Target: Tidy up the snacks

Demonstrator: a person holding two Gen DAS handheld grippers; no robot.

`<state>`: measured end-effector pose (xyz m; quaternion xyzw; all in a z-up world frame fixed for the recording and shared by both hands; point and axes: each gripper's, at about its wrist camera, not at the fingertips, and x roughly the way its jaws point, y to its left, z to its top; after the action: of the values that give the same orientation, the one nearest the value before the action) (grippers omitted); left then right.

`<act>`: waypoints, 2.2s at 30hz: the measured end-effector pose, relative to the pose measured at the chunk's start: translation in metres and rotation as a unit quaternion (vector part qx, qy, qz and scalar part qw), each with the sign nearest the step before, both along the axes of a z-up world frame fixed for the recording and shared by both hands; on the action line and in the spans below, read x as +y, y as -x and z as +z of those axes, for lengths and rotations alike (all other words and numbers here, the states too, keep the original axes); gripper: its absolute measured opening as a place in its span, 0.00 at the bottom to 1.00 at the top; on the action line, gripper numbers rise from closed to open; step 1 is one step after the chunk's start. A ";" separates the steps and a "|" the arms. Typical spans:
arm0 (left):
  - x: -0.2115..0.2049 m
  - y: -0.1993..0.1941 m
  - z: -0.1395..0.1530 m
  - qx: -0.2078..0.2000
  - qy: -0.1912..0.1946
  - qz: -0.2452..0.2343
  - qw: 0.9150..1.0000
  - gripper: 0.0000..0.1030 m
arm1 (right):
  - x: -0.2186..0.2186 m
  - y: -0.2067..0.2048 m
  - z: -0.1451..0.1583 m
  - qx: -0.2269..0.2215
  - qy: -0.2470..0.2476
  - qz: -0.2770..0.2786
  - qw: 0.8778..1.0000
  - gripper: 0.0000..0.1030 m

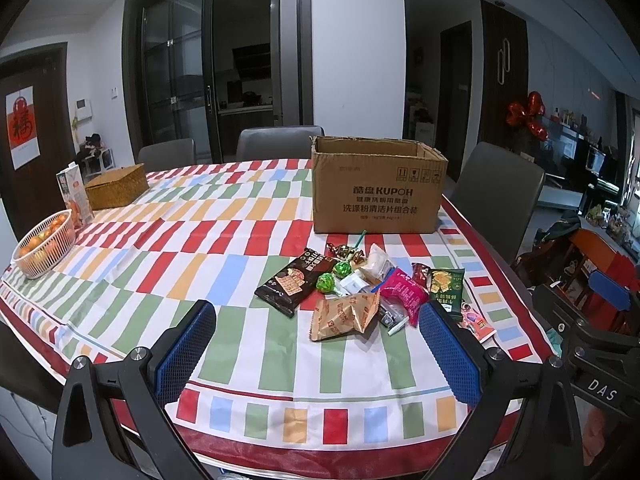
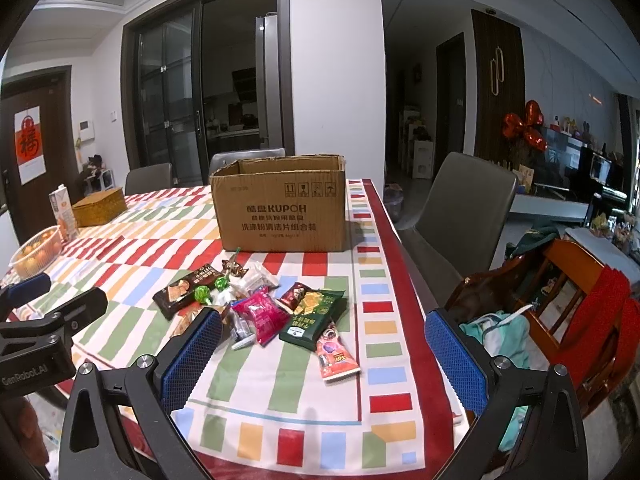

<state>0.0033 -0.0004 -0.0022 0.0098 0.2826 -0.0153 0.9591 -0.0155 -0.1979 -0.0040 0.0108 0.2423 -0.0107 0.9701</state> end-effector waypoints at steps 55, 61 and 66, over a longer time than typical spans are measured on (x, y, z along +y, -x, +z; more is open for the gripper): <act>-0.007 0.005 -0.015 -0.001 -0.014 -0.005 1.000 1.00 | 0.002 -0.008 -0.009 0.013 -0.004 0.007 1.000 1.00; -0.008 -0.005 -0.020 0.005 -0.024 -0.019 1.000 1.00 | 0.005 -0.018 -0.013 0.022 0.001 0.030 0.999 1.00; -0.009 -0.017 -0.029 0.009 -0.042 -0.030 0.999 0.97 | 0.009 -0.033 -0.021 0.035 0.003 0.058 0.998 0.99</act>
<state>0.0202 -0.0099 -0.0308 0.0584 0.2908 -0.0323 0.9545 0.0176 -0.1889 -0.0251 -0.0067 0.2766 0.0441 0.9599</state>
